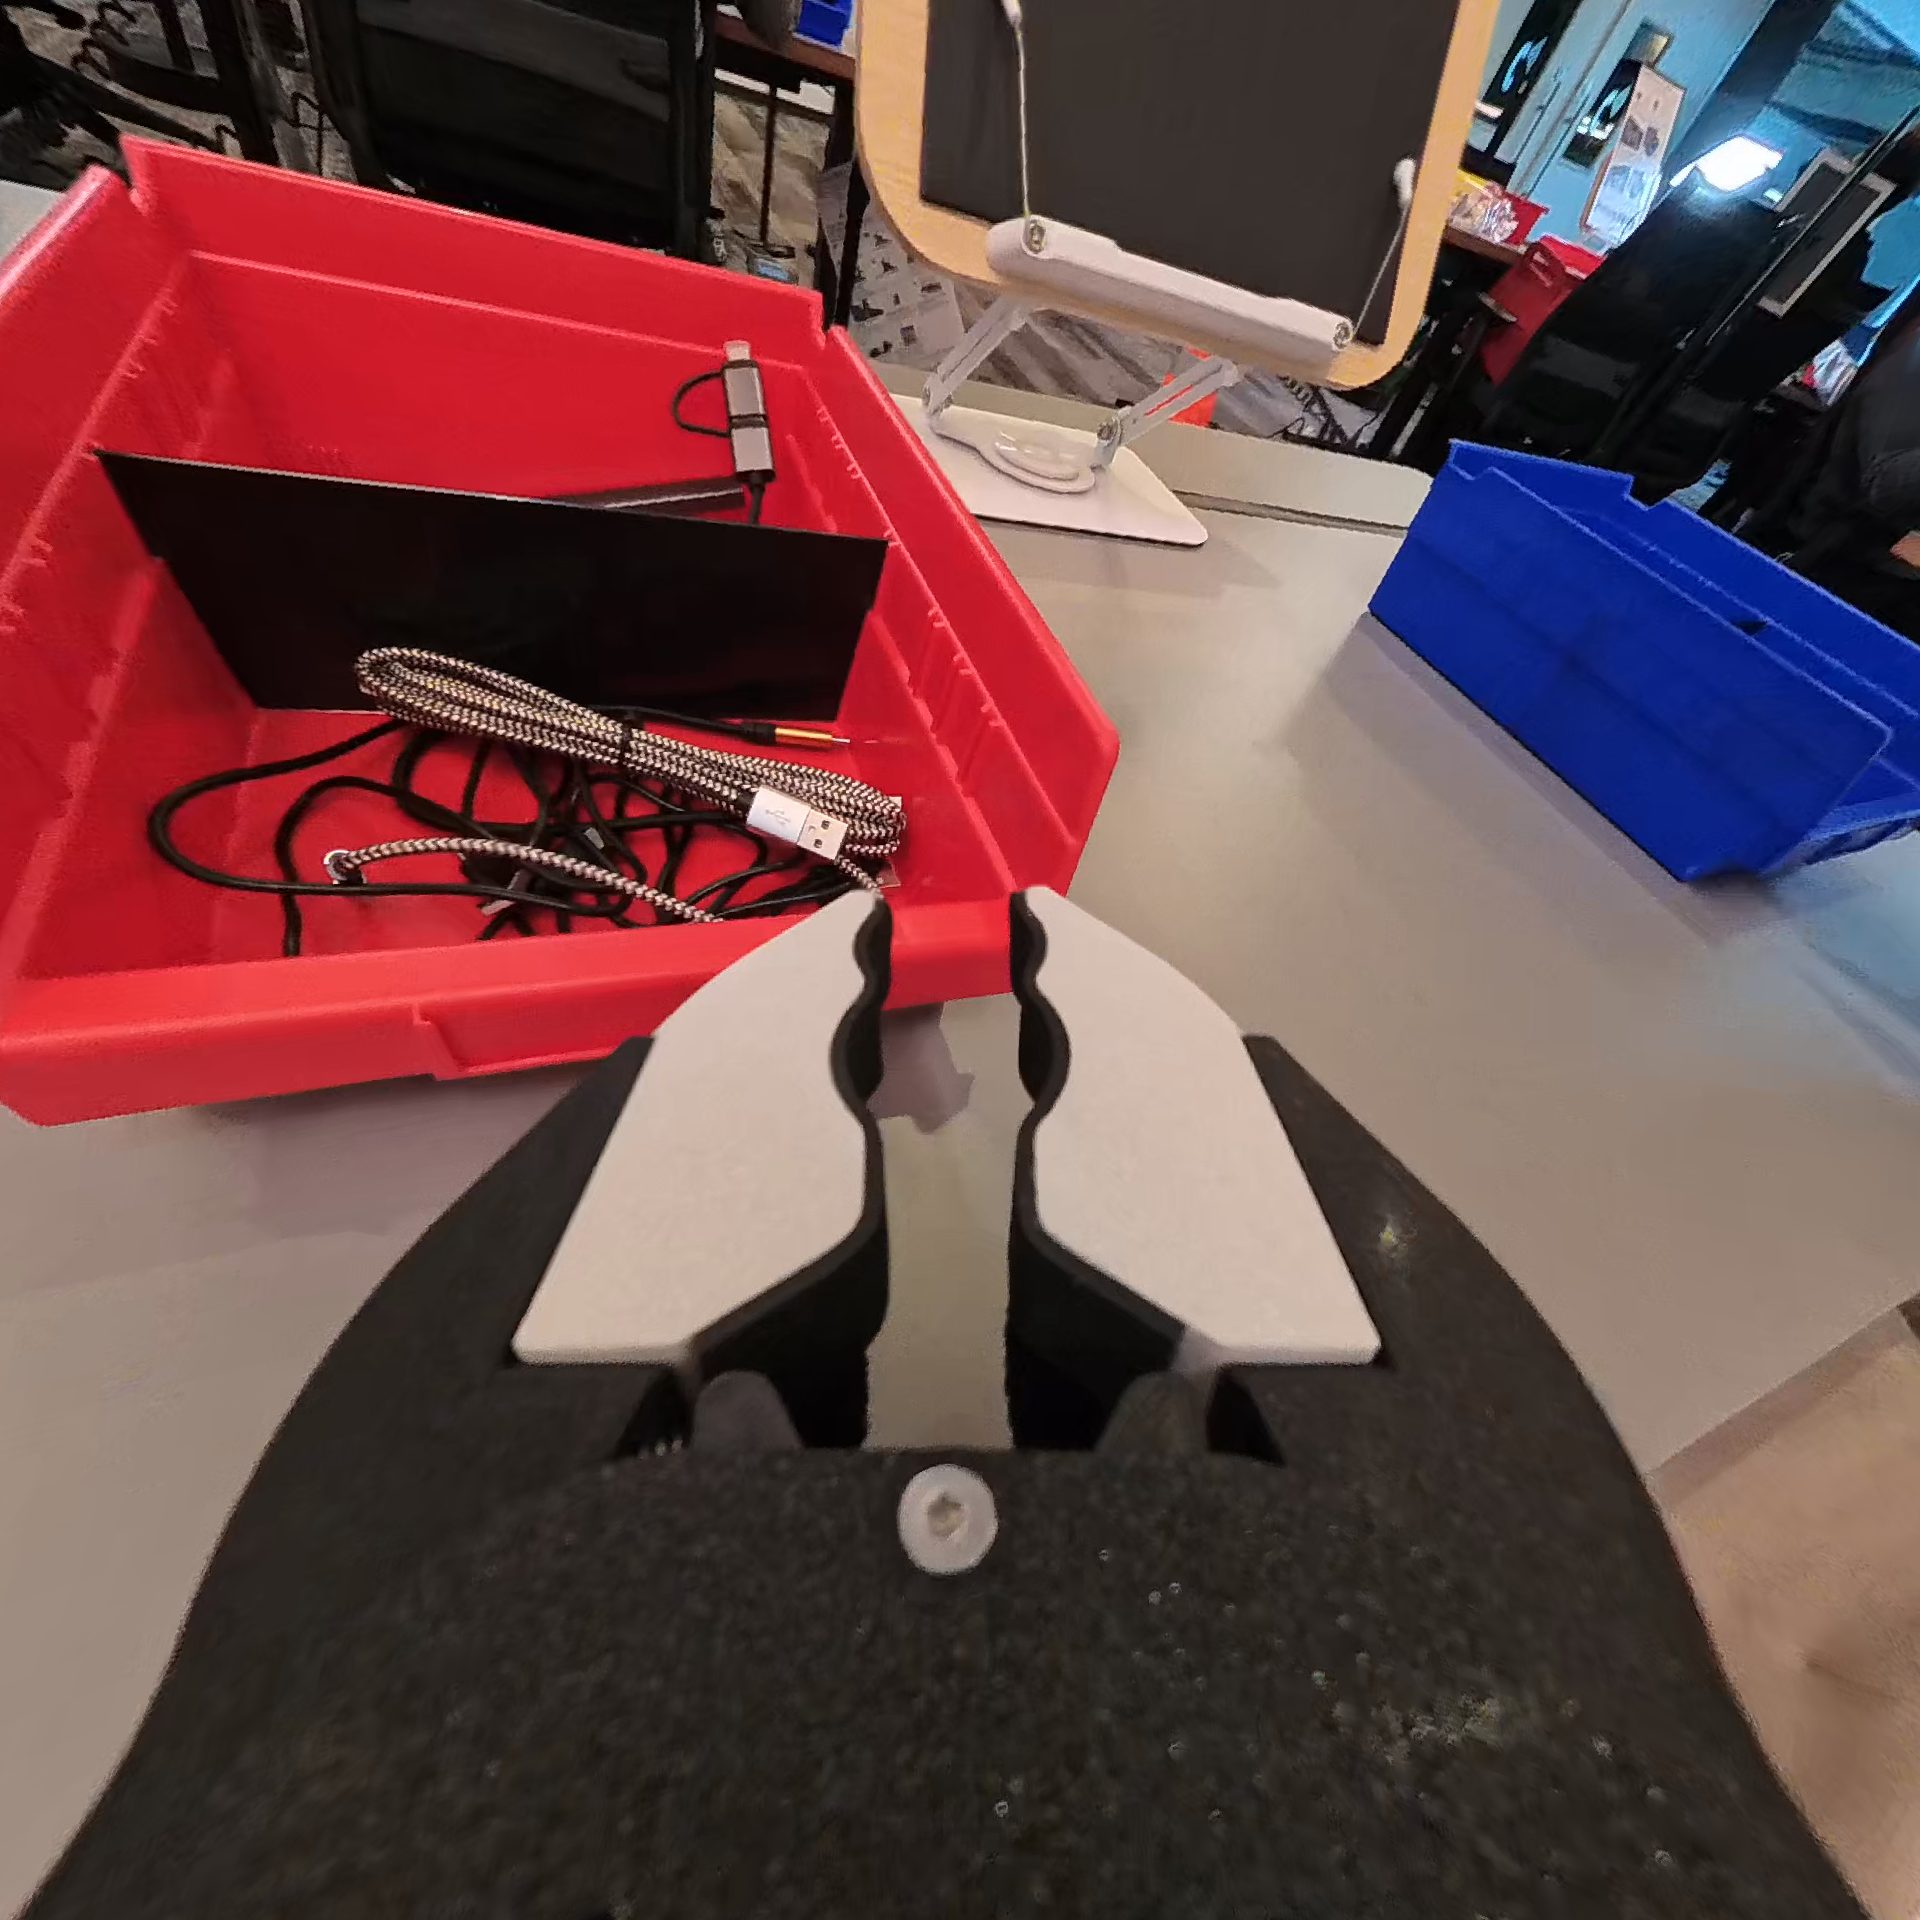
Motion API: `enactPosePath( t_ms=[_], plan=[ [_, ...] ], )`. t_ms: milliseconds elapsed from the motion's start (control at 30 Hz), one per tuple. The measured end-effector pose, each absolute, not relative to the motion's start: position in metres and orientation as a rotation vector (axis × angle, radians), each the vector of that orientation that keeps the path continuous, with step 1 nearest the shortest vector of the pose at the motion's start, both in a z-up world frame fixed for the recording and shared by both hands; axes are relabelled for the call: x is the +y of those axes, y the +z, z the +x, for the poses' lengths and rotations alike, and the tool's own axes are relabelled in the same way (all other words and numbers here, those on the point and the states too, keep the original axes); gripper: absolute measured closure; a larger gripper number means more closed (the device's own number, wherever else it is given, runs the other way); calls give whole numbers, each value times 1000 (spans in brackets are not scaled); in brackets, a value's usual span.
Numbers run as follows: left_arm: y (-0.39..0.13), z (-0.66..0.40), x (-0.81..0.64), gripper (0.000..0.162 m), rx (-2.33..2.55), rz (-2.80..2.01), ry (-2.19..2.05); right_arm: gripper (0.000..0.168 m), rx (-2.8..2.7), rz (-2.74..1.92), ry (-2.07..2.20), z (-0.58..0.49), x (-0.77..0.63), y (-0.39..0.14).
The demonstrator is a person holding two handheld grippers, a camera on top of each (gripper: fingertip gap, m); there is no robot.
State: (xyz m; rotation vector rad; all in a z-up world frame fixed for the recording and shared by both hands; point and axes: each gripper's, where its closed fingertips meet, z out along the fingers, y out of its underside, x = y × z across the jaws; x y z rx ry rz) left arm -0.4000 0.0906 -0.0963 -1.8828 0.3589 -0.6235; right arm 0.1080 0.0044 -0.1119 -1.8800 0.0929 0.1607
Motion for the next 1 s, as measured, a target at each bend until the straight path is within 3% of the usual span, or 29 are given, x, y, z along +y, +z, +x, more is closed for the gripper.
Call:
enactPosePath(
  t_ms=[1000],
  plan=[
    [-108,-357,90,131,767,-1853,-453,144,-80,-1890,138,71,15,-123]
  ],
)
